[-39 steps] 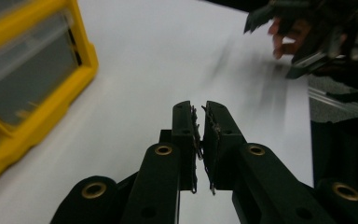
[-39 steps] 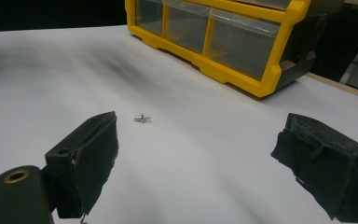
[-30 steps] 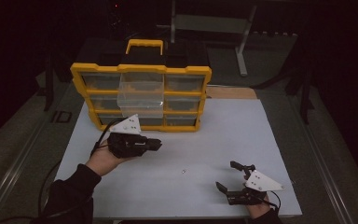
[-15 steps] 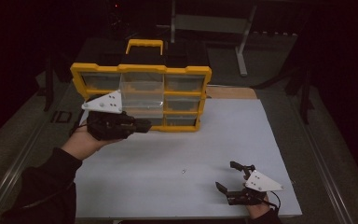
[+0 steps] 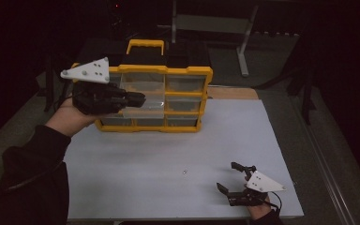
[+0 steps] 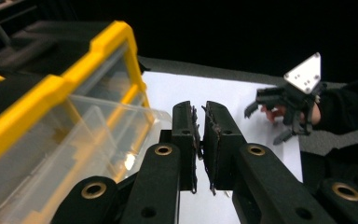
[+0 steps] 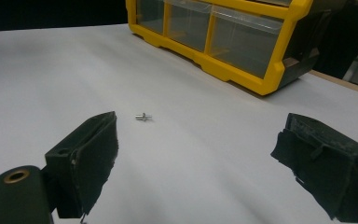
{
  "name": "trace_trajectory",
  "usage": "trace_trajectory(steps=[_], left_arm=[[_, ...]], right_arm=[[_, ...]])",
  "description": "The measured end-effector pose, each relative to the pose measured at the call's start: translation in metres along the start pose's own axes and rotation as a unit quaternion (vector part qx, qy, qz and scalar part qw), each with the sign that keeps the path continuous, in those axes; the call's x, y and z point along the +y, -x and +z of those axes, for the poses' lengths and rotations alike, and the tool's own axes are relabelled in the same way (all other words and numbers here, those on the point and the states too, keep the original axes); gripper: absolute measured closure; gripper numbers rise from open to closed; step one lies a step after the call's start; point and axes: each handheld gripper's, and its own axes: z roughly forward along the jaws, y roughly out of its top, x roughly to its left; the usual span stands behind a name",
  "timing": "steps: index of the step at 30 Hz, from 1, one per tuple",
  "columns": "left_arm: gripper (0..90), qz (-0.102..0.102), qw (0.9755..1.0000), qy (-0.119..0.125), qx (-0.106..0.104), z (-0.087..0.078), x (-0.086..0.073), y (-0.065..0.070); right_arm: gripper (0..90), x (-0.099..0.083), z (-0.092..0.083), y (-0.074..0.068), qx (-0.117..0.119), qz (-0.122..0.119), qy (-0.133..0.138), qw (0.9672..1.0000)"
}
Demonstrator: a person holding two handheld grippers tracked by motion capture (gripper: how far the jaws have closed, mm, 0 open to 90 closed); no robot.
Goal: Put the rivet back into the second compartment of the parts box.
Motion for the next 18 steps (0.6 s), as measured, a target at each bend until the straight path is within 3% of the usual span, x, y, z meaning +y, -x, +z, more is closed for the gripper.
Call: trace_trajectory(steps=[7,15,18], left_arm=[[81.8,-0.011,0.9997,-0.003,0.023,0.001,0.015,-0.025],[81.7,-0.038,0.9985,-0.003,0.039,0.008,0.009,-0.04],[81.7,-0.054,0.9979,-0.008,0.034,0.014,0.003,-0.047]], right_arm=[[11.1,-0.001,0.0,0.001,0.001,0.002,0.0,1.0],[11.1,-0.001,-0.001,0.001,0.001,0.003,0.001,1.0],[11.1,-0.001,-0.001,0.001,0.002,0.003,0.001,1.0]])
